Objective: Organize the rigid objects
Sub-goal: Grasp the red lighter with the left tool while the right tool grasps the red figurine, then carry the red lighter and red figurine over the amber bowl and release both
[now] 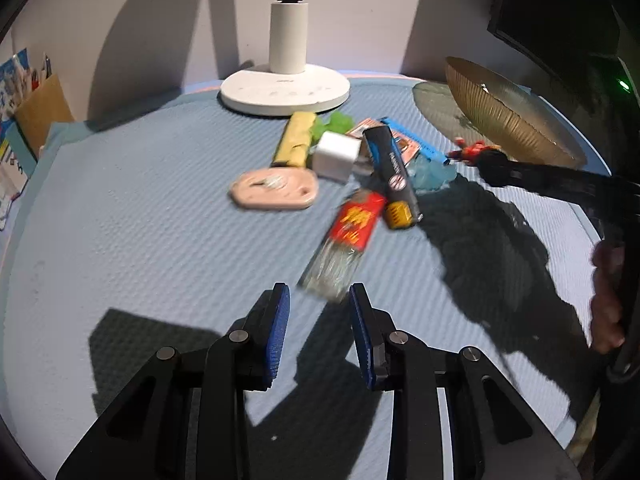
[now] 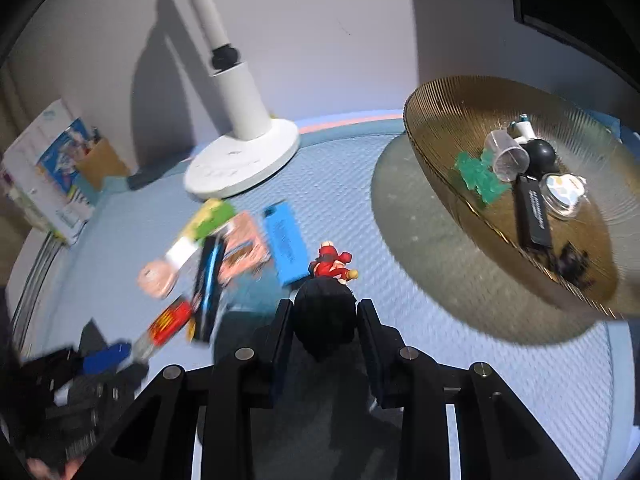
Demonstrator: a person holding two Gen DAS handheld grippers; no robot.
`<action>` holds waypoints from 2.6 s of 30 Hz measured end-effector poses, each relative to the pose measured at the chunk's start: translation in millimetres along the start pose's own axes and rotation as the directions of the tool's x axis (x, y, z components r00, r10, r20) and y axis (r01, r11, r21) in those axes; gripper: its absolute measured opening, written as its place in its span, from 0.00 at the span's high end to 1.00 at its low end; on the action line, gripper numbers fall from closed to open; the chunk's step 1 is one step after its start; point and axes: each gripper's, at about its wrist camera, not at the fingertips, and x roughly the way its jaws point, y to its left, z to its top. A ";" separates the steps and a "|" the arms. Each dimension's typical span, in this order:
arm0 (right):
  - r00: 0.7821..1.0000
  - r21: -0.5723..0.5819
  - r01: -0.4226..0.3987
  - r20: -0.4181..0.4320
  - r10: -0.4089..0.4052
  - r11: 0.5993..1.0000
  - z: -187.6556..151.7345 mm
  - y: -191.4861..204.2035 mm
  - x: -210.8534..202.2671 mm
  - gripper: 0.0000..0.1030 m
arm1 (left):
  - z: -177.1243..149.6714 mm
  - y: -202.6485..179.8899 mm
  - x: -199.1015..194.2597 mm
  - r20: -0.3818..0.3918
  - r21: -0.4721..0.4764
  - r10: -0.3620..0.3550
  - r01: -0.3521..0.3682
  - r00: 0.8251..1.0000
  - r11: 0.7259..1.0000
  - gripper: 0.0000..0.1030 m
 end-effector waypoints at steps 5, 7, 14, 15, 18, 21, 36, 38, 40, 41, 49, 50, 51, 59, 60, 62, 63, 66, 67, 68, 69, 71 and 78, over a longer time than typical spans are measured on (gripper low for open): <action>0.999 -0.031 -0.003 -0.042 0.001 1.000 -28.7 0.0 -11.4 0.69 | -0.2 9.3 -3.4 0.011 -0.001 -0.052 0.052 0.999 0.999 0.61; 0.998 -0.040 0.008 -0.068 -0.011 0.999 -37.8 -2.3 -7.4 0.69 | 7.9 3.5 0.5 0.018 0.017 -0.070 0.070 0.997 0.997 0.58; 0.998 -0.047 0.033 -0.043 -0.035 0.998 -33.5 -3.8 -9.6 0.42 | 29.2 -22.6 26.3 0.003 0.106 0.016 -0.017 1.000 0.994 0.59; 0.999 -0.051 0.036 -0.036 -0.038 0.998 -33.5 -3.3 -11.5 0.42 | 29.7 -24.3 27.0 0.005 0.107 0.015 -0.015 1.000 0.994 0.59; 0.998 -0.052 0.055 -0.031 -0.057 0.997 -27.1 0.7 -4.0 0.42 | 28.7 -26.4 27.5 0.017 0.106 0.026 -0.028 1.000 0.994 0.59; 0.995 -0.071 0.090 -0.029 -0.093 0.993 -27.3 7.8 5.2 0.42 | 28.3 -25.3 27.2 0.025 0.105 0.027 -0.030 0.999 0.994 0.59; 0.993 -0.040 0.102 0.056 -0.100 0.994 -27.0 9.8 -19.8 0.72 | 24.5 -33.2 10.6 0.095 0.123 0.005 -0.017 0.995 0.992 0.81; 0.993 -0.010 0.083 0.089 -0.082 0.997 -24.0 3.2 -38.2 0.72 | 26.3 -37.4 -2.3 0.127 0.121 0.008 -0.023 0.992 0.992 0.81; 0.989 0.015 0.080 0.124 -0.081 0.997 -20.3 -2.9 -56.4 0.72 | 29.9 -42.8 -15.7 0.160 0.120 0.003 -0.022 0.987 0.993 0.81; 0.986 0.025 0.079 0.144 -0.082 0.997 -18.3 -6.1 -65.6 0.72 | 32.5 -45.9 -22.1 0.175 0.119 -0.002 -0.019 0.985 0.993 0.81; 0.918 0.172 0.251 0.270 -0.291 0.953 18.8 -71.2 -144.8 0.72 | 107.5 -99.5 -55.4 0.290 0.161 -0.103 0.057 0.951 0.985 0.81; 0.913 0.199 0.267 0.260 -0.314 0.943 24.3 -83.7 -148.4 0.72 | 119.3 -107.8 -54.3 0.296 0.168 -0.125 0.077 0.947 0.983 0.81; 0.912 0.236 0.277 0.240 -0.332 0.932 31.5 -101.0 -150.6 0.72 | 131.0 -117.7 -50.8 0.296 0.173 -0.145 0.096 0.944 0.980 0.81; 0.934 0.297 0.303 0.098 -0.345 0.906 43.3 -152.6 -121.6 0.72 | 173.4 -181.8 15.3 0.168 0.176 -0.252 0.222 0.953 0.959 0.81; 0.933 0.292 0.313 0.082 -0.349 0.904 41.1 -154.3 -117.0 0.72 | 173.2 -188.5 25.3 0.147 0.182 -0.255 0.227 0.956 0.957 0.81; 0.932 0.287 0.328 0.055 -0.357 0.900 40.5 -159.7 -108.2 0.72 | 168.7 -200.5 36.8 0.124 0.192 -0.255 0.229 0.959 0.954 0.81; 0.933 0.287 0.331 0.045 -0.358 0.899 40.3 -162.8 -103.6 0.72 | 168.3 -205.5 41.9 0.110 0.200 -0.255 0.230 0.961 0.952 0.81; 0.940 0.303 0.320 0.018 -0.341 0.898 40.2 -171.8 -93.9 0.72 | 164.0 -218.7 48.3 0.079 0.246 -0.250 0.224 0.965 0.943 0.79; 0.943 0.315 0.314 0.011 -0.334 0.896 40.5 -175.4 -92.5 0.71 | 164.1 -221.4 47.2 0.076 0.257 -0.255 0.228 0.964 0.939 0.74; 0.943 0.324 0.313 0.007 -0.333 0.893 40.0 -176.5 -91.9 0.70 | 163.5 -220.8 43.5 0.079 0.263 -0.261 0.232 0.962 0.936 0.58; 0.942 0.344 0.313 0.005 -0.335 0.885 38.9 -179.9 -95.2 0.67 | 163.0 -217.0 38.0 0.092 0.260 -0.261 0.230 0.961 0.938 0.45; 0.942 0.367 0.297 0.037 -0.333 0.881 36.5 -181.1 -106.0 0.66 | 162.6 -201.5 20.6 0.151 0.233 -0.247 0.208 0.957 0.950 0.28; 0.944 0.321 0.230 0.155 -0.291 0.919 31.2 -132.8 -145.0 0.48 | 136.4 -98.6 -44.4 0.269 0.026 -0.157 0.156 0.950 0.987 0.27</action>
